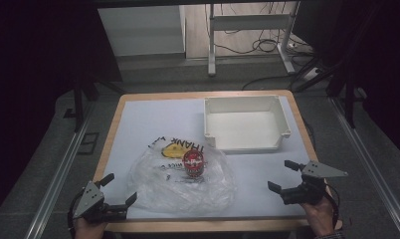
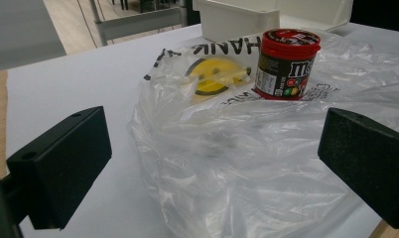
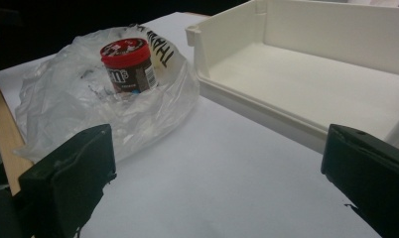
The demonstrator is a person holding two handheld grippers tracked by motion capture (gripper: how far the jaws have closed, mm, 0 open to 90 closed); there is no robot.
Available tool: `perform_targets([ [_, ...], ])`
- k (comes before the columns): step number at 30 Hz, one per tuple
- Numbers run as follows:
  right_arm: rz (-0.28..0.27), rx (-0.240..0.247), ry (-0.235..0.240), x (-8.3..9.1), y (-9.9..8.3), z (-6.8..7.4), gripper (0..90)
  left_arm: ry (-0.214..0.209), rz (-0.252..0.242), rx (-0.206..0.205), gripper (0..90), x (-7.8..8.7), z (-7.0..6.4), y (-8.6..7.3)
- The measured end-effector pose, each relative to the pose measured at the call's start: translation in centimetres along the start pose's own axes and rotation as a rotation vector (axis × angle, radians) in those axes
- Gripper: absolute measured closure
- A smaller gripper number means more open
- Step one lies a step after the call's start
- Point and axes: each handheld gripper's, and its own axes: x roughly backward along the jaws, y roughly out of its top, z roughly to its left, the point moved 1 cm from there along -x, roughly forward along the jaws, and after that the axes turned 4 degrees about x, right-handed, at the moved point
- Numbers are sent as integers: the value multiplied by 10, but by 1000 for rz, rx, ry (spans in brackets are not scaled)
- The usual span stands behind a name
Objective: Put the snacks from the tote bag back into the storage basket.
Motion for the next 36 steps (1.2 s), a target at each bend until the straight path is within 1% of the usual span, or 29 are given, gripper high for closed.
perform_targets([
  [3,31,29,-2,-4,0,2,8,1,-1,1,0,0,0,0],
  [4,31,29,-2,-4,0,2,8,1,-1,1,0,0,0,0],
  [5,46,49,7,-6,0,3,8,1,-1,1,0,0,0,0],
  [7,51,55,17,-7,0,3,8,0,0,-1,0,0,0,0],
  [9,53,65,13,-7,0,3,8,1,0,-1,0,0,0,0],
  [13,41,74,26,-9,1,4,8,1,1,-2,0,0,0,0],
  [22,37,78,34,-14,4,10,8,3,2,0,0,0,0,0],
  [25,41,93,29,-17,5,12,7,2,3,0,0,0,0,0],
  [28,37,93,34,-20,6,13,7,2,5,1,0,0,0,-1],
  [29,45,100,34,-21,6,14,7,1,6,2,0,0,0,-1],
  [31,43,104,37,-22,7,14,7,0,7,3,0,-1,0,-1],
  [33,48,110,31,-23,7,16,7,0,9,4,0,-1,0,-1],
  [34,46,109,42,-25,7,16,7,-1,11,3,0,-1,0,-1],
  [36,50,107,43,-25,7,16,7,0,12,2,0,-1,0,-1],
])
